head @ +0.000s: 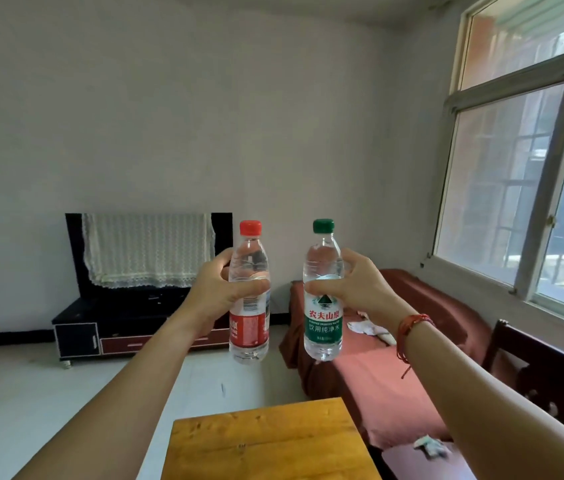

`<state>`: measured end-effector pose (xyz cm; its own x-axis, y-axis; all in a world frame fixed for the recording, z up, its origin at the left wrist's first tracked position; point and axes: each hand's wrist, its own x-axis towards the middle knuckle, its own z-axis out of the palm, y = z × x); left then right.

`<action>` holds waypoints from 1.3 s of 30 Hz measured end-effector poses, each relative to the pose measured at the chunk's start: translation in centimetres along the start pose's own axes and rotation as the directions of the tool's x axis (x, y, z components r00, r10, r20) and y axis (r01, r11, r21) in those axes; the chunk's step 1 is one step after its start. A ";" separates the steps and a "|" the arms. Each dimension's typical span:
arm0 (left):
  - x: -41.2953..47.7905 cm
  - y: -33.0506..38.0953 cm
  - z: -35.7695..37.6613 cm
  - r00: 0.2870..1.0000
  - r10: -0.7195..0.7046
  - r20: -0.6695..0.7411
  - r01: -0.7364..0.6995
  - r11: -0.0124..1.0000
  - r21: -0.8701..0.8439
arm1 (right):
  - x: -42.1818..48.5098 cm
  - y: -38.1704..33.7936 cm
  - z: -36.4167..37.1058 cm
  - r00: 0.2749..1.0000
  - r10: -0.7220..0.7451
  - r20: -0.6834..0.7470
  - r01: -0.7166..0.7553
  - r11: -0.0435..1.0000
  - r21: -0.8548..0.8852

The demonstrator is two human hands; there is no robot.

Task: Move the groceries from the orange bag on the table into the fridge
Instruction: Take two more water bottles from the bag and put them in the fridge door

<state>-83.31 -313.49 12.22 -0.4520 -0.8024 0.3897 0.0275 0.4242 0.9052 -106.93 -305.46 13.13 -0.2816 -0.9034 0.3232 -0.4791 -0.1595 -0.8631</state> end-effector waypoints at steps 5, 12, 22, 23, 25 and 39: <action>-0.2 0.8 -0.5 0.999 0.011 -0.042 -0.010 1.000 0.026 | 0.1 -0.7 0.1 1.000 -0.014 0.011 0.013 0.999 0.036; -0.8 1.0 -0.7 0.997 0.005 -0.081 -0.001 0.999 0.040 | 0.7 -0.6 0.7 0.998 -0.021 0.054 0.017 0.997 0.079; -4.3 1.2 -2.5 0.978 -0.017 -0.207 0.025 0.999 0.033 | 0.8 -0.8 3.6 0.989 -0.065 0.136 0.050 0.992 0.112; -4.9 1.2 -3.0 0.975 -0.022 -0.221 0.032 0.999 0.041 | 0.6 -1.1 4.2 0.987 -0.066 0.148 0.050 0.992 0.112; -6.0 1.0 -4.4 0.968 -0.036 -0.247 0.053 0.997 0.060 | 0.3 -1.5 5.6 0.981 -0.069 0.179 0.048 0.992 0.119; -18.7 3.1 -15.2 0.851 -0.098 -0.516 0.194 0.971 0.137 | -3.2 -7.1 20.1 0.879 -0.220 0.422 0.157 0.971 0.179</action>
<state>-61.21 -303.49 10.34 0.0724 -0.9409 0.3308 -0.1833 0.3134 0.9317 -85.91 -309.42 10.48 0.2088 -0.9275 0.3101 -0.3607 -0.3678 -0.8571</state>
